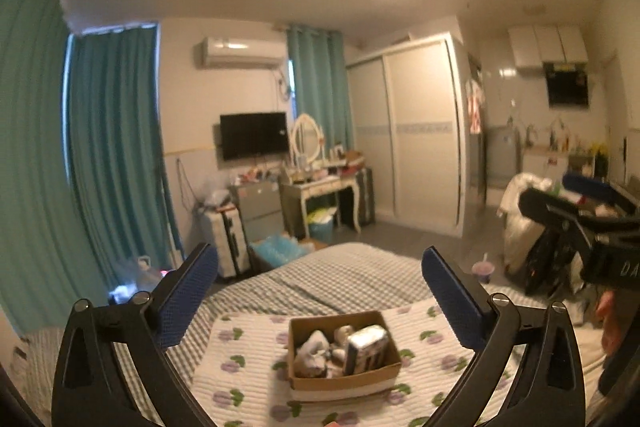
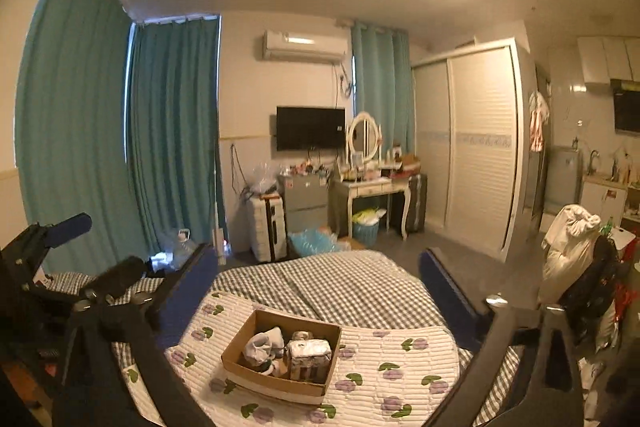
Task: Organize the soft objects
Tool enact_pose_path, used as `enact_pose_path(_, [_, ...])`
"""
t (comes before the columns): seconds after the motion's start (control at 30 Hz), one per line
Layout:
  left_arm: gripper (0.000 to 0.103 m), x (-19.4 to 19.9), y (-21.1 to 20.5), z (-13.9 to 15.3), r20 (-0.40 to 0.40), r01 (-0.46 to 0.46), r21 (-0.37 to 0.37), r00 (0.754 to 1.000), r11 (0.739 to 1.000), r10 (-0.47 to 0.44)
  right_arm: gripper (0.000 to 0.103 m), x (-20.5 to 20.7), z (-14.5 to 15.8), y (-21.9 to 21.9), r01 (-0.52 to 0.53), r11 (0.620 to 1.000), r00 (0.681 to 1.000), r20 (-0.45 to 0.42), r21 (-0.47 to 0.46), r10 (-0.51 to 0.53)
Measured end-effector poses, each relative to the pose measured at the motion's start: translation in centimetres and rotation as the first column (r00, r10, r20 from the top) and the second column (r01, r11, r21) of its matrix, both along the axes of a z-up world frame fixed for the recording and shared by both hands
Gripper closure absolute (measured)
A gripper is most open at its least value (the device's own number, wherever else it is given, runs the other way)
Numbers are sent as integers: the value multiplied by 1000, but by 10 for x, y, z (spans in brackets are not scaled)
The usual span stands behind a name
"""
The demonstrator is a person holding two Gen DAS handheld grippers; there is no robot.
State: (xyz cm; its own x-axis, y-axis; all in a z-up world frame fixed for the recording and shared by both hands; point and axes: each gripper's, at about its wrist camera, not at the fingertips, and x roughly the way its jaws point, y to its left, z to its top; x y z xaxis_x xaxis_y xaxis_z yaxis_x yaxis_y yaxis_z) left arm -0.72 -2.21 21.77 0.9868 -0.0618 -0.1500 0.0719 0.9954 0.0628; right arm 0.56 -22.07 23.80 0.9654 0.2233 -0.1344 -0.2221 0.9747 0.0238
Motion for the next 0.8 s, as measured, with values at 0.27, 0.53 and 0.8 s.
enact_pose_path(0.27, [0, -13, 12, -60, 46, -81, -30, 996, 996, 82, 0, -14, -70, -1, 30, 1000, 1000, 2, 1, -30])
enact_pose_path(0.53, [0, 26, 14, -163, -48, -171, 61, 984, 983, 174, 0, 35, -190, 12, 3, 1000, 994, -108, 31, 0])
enact_pose_path(0.8, [0, 45, 19, -194, -187, -138, 45, 972, 989, 144, 0, 66, -230, 13, 6, 998, 979, -203, 57, 5])
